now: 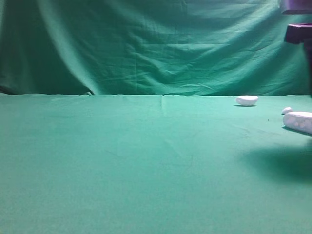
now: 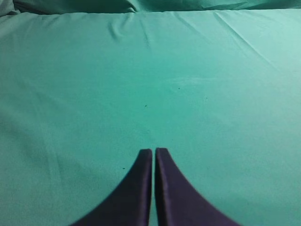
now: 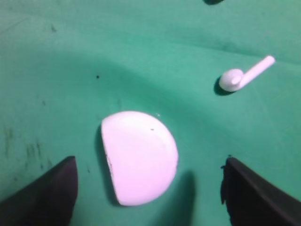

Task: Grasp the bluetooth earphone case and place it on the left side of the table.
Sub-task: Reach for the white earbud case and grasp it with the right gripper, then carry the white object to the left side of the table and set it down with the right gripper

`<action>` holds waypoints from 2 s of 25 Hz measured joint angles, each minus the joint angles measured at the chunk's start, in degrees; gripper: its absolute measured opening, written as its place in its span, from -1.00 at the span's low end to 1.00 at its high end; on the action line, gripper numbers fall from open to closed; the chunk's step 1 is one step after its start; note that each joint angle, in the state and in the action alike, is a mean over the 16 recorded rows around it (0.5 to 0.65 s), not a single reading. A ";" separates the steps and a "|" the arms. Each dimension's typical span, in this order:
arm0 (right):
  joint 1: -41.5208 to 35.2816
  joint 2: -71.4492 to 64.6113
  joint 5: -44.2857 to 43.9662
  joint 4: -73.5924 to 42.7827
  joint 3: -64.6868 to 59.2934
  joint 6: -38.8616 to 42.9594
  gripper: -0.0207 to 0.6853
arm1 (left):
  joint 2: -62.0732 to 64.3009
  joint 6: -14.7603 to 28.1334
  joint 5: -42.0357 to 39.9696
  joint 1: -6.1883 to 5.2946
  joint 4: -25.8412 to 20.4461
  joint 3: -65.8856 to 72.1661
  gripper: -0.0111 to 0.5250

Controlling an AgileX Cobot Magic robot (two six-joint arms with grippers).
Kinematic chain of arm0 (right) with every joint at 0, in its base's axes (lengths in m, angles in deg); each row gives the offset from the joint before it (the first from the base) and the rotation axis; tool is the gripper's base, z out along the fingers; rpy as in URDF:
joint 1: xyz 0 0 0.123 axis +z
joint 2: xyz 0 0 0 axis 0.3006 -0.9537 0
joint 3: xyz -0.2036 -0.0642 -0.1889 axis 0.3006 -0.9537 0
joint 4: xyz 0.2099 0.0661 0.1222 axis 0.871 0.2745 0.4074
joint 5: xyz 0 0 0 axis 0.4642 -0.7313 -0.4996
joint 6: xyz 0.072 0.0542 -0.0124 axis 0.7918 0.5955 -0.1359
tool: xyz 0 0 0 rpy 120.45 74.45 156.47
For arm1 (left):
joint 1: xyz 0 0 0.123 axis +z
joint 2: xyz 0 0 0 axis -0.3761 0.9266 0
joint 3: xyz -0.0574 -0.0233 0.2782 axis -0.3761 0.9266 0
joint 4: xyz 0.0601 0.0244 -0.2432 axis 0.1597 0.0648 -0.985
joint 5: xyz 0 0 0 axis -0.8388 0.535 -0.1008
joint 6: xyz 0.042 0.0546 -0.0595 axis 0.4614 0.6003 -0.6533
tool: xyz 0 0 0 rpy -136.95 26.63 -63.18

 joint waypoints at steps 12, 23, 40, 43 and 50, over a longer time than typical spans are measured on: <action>0.03 -4.80 1.33 2.99 1.17 -2.98 0.43 | 0.00 0.00 0.00 0.00 0.00 0.00 -0.96; 0.13 -5.51 -1.15 3.56 4.20 -3.21 0.03 | 0.00 0.00 0.00 0.00 0.00 0.00 -0.96; 18.21 -15.02 -19.45 6.48 41.92 -7.74 0.00 | 0.00 0.00 0.00 0.00 0.00 0.00 -0.96; 23.68 -20.49 -20.45 6.63 49.79 -7.95 0.00 | 0.00 0.00 0.00 0.00 0.00 0.00 -0.96; 33.32 -34.56 -19.84 6.82 64.58 -7.97 0.00 | 0.00 0.00 0.00 0.00 0.00 0.00 -0.96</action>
